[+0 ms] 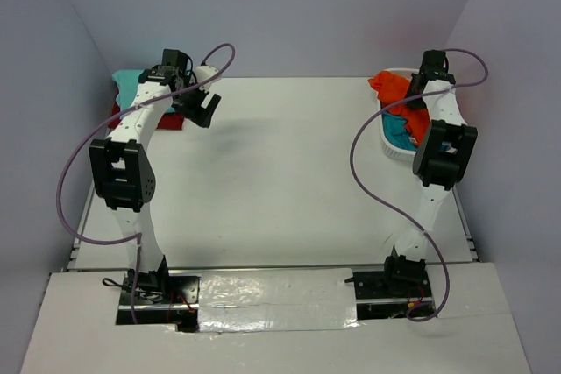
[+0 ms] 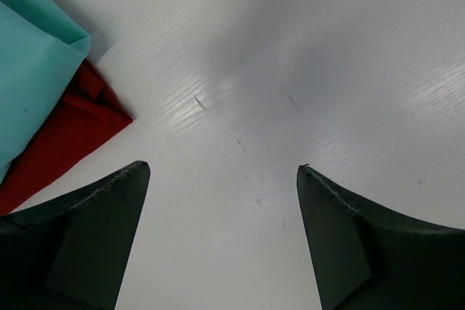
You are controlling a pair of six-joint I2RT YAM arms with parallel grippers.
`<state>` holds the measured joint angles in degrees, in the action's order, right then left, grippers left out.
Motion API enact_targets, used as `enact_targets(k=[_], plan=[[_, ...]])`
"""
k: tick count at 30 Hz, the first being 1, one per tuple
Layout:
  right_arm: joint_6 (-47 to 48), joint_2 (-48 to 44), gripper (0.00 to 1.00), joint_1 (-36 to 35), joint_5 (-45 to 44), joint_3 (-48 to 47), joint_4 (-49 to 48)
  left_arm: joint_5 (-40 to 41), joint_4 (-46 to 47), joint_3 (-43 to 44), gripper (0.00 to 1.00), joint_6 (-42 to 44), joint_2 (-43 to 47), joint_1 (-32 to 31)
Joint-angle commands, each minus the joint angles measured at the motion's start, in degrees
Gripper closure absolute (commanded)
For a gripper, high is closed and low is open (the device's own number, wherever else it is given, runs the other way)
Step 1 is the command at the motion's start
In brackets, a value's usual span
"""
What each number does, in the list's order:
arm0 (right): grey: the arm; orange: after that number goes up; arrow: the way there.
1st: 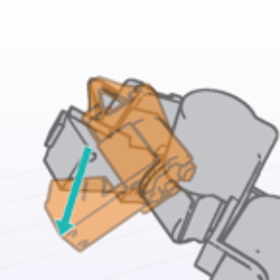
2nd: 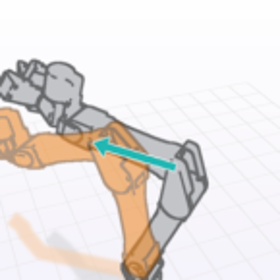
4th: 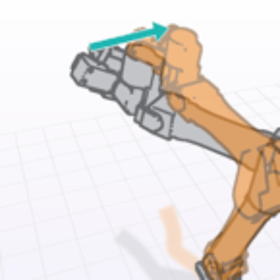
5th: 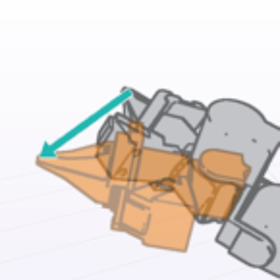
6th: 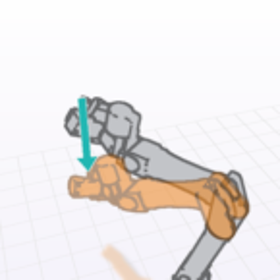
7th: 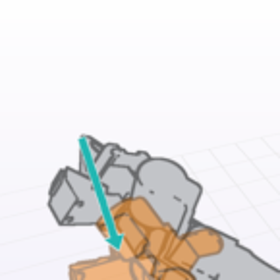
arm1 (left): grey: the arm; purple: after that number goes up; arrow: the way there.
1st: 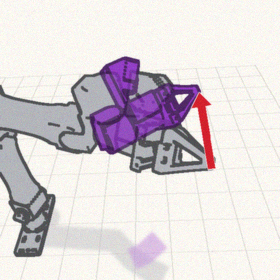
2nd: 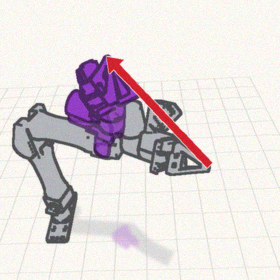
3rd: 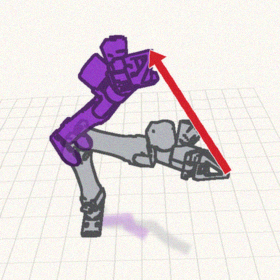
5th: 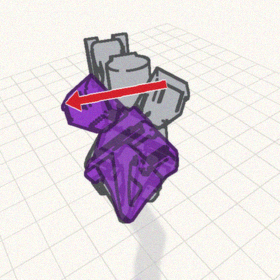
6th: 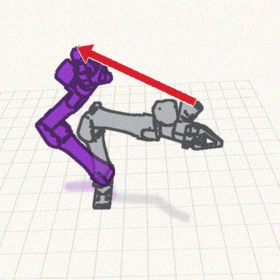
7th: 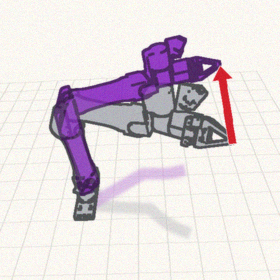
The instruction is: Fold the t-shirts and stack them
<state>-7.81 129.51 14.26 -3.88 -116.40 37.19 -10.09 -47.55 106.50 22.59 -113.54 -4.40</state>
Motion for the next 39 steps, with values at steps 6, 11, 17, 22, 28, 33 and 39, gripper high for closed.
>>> enact_targets(k=[6,11,17,22,28,33,39], plan=[[-0.97,-19.78,1.0,0.15,-10.26,4.41,-3.17,0.42,-0.44,2.75,0.05,0.61,2.62,0.19],[0.08,-36.22,1.0,0.15,-13.52,10.65,-8.0,-1.07,-0.17,3.01,0.05,-0.53,5.16,0.27],[1.92,-47.06,1.0,-0.55,-6.24,11.46,-9.59,-2.74,-0.17,2.14,0.05,-1.85,9.46,0.27],[4.12,-59.36,1.0,-7.02,8.17,13.22,-13.37,-6.25,-0.18,0.55,0.05,-3.69,13.86,2.38],[4.39,-60.88,1.0,-24.52,17.31,3.48,-10.3,-8.63,-0.18,0.11,0.05,-5.36,17.47,5.27],[-3.85,-59.03,1.0,-35.34,17.24,9.77,-15.55,-10.04,-0.09,0.55,0.04,-6.15,18.0,7.12],[-9.15,-50.17,1.0,-36.32,17.58,23.93,-20.57,-9.69,0.44,0.99,0.05,-5.98,17.47,9.33]])
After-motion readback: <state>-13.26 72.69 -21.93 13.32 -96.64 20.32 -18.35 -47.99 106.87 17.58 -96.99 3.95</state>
